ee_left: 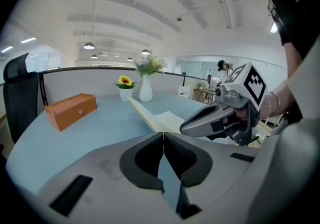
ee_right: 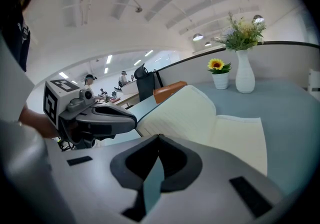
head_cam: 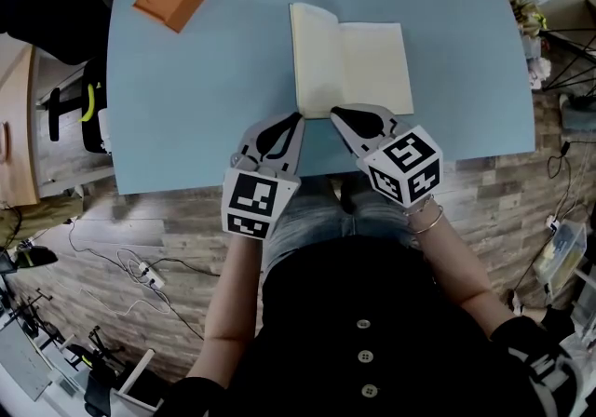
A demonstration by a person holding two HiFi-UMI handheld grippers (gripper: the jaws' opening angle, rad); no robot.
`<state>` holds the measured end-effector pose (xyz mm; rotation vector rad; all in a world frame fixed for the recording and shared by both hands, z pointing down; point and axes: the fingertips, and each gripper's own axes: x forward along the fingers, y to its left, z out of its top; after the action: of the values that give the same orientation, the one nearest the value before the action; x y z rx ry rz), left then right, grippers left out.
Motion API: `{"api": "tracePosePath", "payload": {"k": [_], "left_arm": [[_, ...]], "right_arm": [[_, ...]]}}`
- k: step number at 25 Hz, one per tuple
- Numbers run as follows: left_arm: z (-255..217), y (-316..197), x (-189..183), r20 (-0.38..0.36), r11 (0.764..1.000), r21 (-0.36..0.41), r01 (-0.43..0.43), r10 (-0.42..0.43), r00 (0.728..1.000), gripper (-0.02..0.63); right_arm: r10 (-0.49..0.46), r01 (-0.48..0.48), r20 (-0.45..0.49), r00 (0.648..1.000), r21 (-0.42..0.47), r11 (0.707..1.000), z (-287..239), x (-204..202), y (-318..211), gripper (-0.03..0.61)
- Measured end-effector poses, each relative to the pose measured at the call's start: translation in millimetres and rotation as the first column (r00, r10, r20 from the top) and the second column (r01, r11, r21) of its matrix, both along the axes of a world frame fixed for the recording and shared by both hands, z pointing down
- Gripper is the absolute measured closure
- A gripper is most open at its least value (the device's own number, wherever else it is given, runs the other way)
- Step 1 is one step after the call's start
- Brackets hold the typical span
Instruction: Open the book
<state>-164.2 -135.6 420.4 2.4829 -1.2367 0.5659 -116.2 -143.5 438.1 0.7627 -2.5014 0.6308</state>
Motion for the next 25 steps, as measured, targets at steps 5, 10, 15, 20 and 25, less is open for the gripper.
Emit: {"api": "tracePosePath", "payload": {"k": [5, 10, 15, 20, 25], "left_arm": [[11, 1, -9, -0.057, 0.999, -0.033, 0.029, -0.031, 0.998, 0.6], [23, 2, -17, -0.094, 0.994, -0.078, 0.07, -0.077, 0.993, 0.599], [35, 1, -28, -0.117, 0.989, -0.118, 0.094, -0.108, 0.987, 0.598], [46, 1, -33, -0.128, 0.983, -0.149, 0.109, -0.128, 0.983, 0.599], [61, 1, -38, -0.118, 0.971, -0.204, 0.128, -0.155, 0.981, 0.6]], "right_arm": [[-0.004, 0.004, -0.009, 1.0, -0.015, 1.0, 8, -9, 4, 0.575], [-0.015, 0.015, -0.022, 1.0, -0.03, 0.999, 16, -16, 9, 0.575], [-0.022, 0.022, -0.024, 0.999, -0.036, 0.999, 19, -26, 8, 0.575], [-0.016, 0.015, -0.024, 1.0, -0.044, 0.999, 26, -32, 3, 0.575], [-0.011, 0.009, -0.029, 1.0, -0.054, 0.999, 33, -36, -1, 0.575]]}}
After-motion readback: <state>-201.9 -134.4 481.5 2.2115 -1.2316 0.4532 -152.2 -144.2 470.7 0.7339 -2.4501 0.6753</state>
